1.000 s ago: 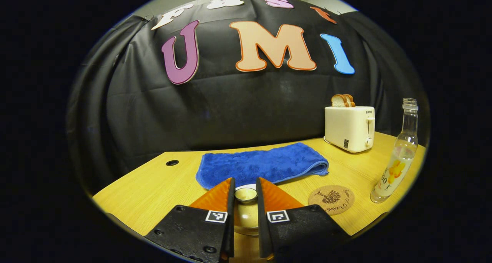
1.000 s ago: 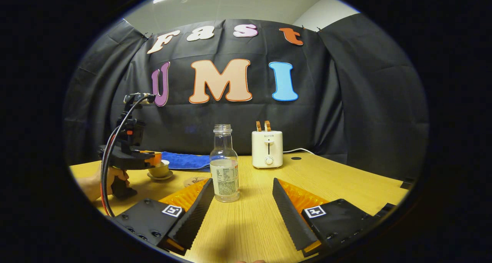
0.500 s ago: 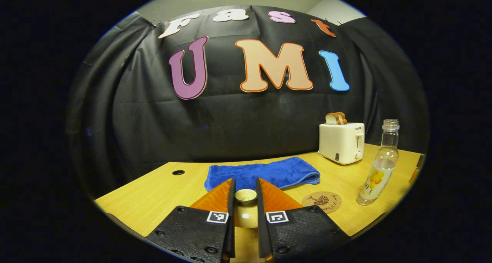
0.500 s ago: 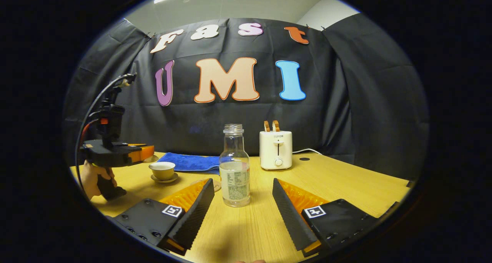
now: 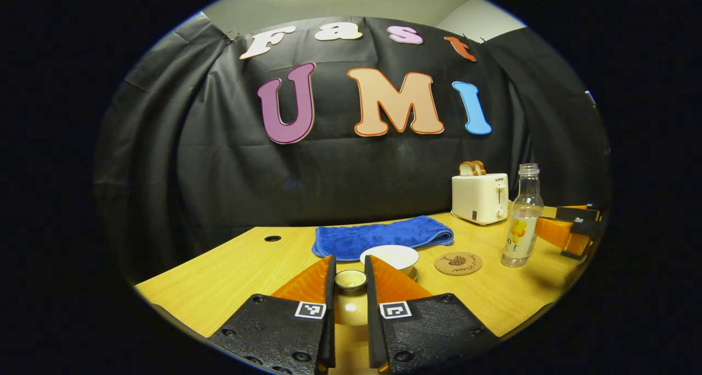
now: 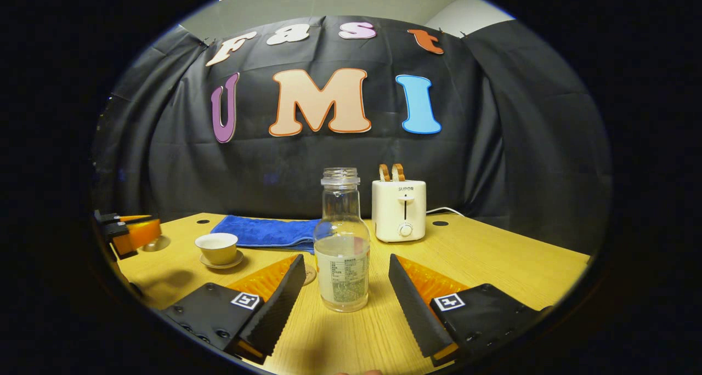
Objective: Open the teacup lid with one hand, grasp the water bottle and pour water into the teacup with the other hand; after pouring, place the water bottle on the coaster and then close the teacup lid.
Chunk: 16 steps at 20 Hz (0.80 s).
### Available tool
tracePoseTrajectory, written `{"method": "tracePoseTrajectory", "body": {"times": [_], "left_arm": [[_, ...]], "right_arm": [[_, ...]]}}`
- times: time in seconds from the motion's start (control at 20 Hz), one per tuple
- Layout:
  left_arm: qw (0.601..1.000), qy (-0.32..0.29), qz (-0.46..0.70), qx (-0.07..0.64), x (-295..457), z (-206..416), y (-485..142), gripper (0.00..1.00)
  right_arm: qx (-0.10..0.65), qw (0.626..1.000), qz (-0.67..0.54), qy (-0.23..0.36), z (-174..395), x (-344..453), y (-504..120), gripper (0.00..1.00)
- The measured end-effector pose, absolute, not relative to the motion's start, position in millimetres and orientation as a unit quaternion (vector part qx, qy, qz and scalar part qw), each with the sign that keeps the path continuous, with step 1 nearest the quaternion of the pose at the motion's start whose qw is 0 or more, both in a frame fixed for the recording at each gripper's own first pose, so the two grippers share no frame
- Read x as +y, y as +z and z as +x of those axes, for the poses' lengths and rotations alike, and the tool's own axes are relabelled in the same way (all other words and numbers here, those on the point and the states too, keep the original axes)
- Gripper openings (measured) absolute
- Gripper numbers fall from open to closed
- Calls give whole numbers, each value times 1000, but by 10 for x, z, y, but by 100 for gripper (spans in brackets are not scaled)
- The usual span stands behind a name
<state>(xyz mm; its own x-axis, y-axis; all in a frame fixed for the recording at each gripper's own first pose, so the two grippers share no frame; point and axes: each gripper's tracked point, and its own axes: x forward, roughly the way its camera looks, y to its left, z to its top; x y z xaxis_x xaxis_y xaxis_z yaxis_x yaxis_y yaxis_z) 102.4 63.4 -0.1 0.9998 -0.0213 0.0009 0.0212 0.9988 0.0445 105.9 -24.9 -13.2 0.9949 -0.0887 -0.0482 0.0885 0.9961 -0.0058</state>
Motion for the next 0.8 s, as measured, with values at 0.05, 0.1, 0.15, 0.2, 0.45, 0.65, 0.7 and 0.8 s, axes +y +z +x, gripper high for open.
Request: {"method": "tracePoseTrajectory", "body": {"times": [0.05,0.1,0.15,0.2,0.45,0.65,0.7,0.8], "left_arm": [[1000,-10,20,0,659,982,-12,21],[1000,-8,18,-1,688,937,-33,21],[1000,-7,15,-3,714,898,3,21],[1000,-7,15,-5,726,870,-16,21],[1000,-7,8,-5,785,818,-19,21],[1000,-10,-3,-4,791,823,-36,21],[1000,-9,-4,-3,793,824,-41,21],[1000,-10,-4,-4,792,833,-43,21]], "right_arm": [[25,999,-1,-47,1113,-261,-149,98],[27,998,-2,-50,1174,-262,-146,98],[29,998,-2,-51,1241,-259,-158,93],[32,998,-2,-53,1320,-260,-173,98],[54,997,-2,-51,1663,-236,-260,100],[43,997,-3,-64,1744,-273,-231,86],[44,997,-4,-59,1764,-256,-242,80],[43,998,-7,-52,1785,-203,-238,76]]}}
